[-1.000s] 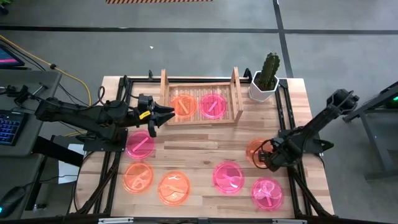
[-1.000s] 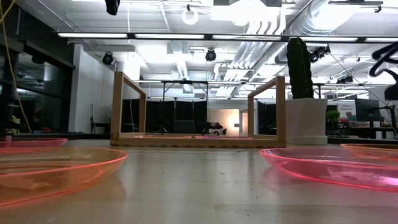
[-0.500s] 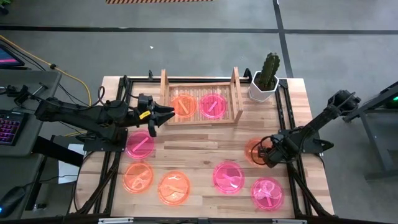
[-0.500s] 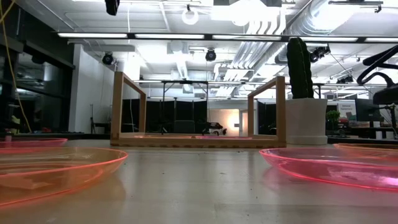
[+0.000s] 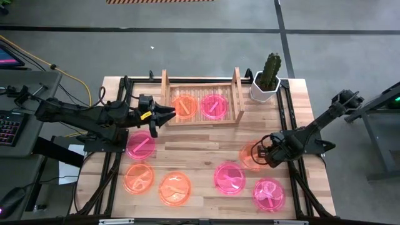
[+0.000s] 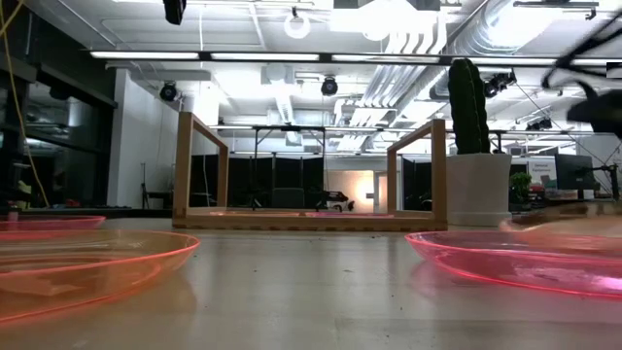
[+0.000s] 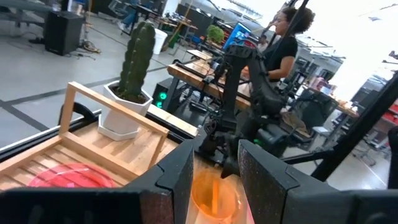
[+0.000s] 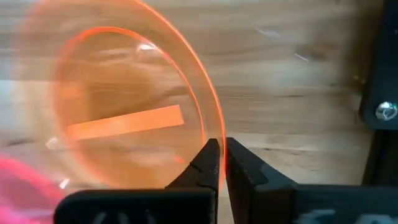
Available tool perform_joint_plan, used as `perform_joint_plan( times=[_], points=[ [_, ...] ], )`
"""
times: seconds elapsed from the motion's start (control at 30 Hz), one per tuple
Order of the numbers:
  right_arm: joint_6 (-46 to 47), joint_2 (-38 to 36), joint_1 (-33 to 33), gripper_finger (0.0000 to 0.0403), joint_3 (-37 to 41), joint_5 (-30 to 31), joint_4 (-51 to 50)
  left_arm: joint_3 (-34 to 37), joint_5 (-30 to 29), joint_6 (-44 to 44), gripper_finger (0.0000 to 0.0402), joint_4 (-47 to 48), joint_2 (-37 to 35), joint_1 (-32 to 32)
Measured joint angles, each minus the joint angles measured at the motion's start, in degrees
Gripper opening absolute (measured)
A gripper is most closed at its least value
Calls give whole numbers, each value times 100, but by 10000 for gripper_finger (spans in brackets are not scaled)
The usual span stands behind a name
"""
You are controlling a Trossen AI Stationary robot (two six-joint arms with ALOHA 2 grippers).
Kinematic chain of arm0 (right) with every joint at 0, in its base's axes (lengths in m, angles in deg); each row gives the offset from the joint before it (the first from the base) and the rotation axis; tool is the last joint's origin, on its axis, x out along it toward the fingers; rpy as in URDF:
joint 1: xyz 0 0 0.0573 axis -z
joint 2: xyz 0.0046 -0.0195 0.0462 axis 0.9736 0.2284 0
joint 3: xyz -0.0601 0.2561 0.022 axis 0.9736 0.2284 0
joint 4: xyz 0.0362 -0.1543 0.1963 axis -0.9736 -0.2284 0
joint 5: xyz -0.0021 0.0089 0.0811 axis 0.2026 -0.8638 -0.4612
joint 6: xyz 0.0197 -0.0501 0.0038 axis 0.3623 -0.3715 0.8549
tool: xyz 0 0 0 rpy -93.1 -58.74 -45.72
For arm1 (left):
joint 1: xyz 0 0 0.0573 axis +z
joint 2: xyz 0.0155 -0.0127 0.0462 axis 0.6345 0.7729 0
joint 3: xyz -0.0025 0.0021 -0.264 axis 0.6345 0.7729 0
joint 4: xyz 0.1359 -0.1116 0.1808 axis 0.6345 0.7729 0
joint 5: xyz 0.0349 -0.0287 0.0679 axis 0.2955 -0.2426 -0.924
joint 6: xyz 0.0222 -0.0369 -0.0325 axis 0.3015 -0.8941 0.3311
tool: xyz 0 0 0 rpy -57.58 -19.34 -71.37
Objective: Place and stack plates onto a shelf
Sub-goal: Stack the top right orange plate on top of the orange plate
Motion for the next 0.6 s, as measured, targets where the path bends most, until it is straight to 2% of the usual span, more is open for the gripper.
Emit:
perform_joint_plan(
  times=[0.33,0.47,0.6],
  points=[
    [-904,-541,5,0,-1262,1295,-604,0,-325,152,115,-93,0,0],
    [-1196,-517,81,0,-1592,1292,-864,0,-335,155,115,-94,0,51],
    [-1190,-513,118,0,-1452,1079,-833,0,-332,146,115,-93,0,92]
  ],
)
